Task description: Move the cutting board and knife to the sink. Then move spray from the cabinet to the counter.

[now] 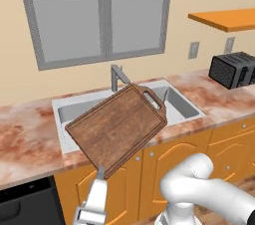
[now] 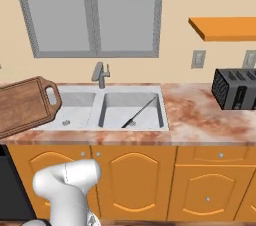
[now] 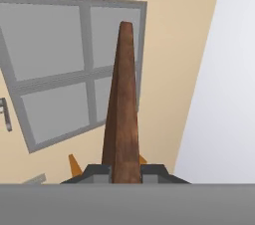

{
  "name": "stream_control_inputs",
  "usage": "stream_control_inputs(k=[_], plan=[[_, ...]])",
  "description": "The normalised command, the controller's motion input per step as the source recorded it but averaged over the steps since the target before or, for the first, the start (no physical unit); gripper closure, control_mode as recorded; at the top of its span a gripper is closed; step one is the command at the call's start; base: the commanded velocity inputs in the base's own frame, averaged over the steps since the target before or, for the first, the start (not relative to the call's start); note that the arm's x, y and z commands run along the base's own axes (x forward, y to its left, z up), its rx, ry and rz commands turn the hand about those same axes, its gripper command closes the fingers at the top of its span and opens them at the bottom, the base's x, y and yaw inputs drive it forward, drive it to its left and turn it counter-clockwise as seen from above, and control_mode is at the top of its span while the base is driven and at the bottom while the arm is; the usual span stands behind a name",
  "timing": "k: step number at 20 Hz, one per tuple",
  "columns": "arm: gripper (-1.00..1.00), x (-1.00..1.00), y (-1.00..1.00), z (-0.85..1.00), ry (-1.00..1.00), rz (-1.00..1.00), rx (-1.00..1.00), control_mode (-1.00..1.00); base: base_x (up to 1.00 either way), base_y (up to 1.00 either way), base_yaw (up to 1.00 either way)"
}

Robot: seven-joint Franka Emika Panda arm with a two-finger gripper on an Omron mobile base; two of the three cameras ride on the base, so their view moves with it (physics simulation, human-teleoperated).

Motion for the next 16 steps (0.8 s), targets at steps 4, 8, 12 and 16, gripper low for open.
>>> stream_control_inputs(k=[4,8,12,16], plan=[[1.0,0.0,0.0,0.0,0.0,0.0,0.0,1.0,0.03,0.5,-0.08],[1.0,0.0,0.0,0.0,0.0,0.0,0.0,1.0,-0.05,0.96,-0.29],[1.0,0.0,0.0,0.0,0.0,0.0,0.0,1.0,0.13,0.54,-0.21],[1.0,0.0,0.0,0.0,0.0,0.0,0.0,1.0,0.62,0.0,0.0]])
